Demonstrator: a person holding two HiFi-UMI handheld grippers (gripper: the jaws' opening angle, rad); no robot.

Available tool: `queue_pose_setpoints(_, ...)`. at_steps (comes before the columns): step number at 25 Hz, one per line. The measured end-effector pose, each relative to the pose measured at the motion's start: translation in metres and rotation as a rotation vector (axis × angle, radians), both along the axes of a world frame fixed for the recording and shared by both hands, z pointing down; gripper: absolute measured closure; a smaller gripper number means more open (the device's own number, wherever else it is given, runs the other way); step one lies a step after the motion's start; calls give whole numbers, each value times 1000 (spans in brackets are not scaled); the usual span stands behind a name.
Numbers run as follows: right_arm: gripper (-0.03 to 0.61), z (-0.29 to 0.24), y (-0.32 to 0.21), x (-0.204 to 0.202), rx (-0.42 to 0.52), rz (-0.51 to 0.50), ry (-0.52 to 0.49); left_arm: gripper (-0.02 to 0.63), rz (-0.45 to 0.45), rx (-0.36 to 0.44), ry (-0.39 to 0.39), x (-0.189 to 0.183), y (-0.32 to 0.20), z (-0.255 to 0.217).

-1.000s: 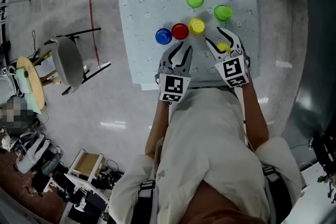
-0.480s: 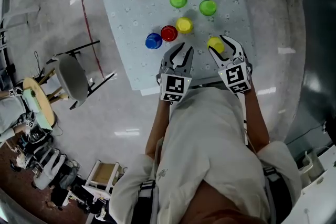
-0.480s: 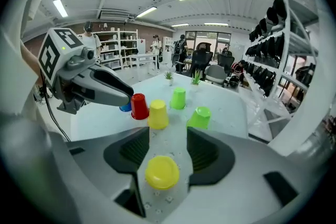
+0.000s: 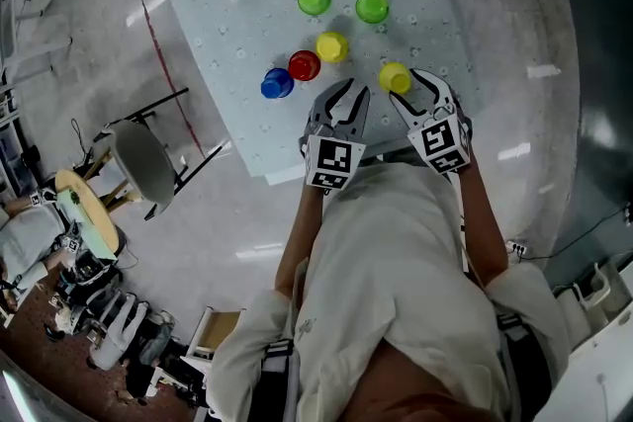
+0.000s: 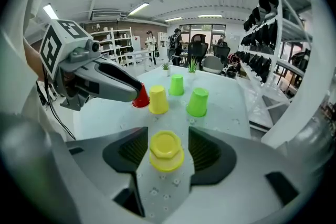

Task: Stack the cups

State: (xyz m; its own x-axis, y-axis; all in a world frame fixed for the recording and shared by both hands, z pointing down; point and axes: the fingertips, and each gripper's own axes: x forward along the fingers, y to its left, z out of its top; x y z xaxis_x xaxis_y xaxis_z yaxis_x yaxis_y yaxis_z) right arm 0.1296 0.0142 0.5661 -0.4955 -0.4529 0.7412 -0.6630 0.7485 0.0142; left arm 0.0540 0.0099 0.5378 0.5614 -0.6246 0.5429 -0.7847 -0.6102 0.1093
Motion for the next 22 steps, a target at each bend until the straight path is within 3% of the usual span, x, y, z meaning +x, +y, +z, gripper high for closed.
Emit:
queue_pose_setpoints(15,327,26,5,2,-45,0,8,503,55,-24,-9,18,0,8)
queue_pose_setpoints(22,370,28,2,2,-34,-3,32,503,44,-26,-8,13,1,8)
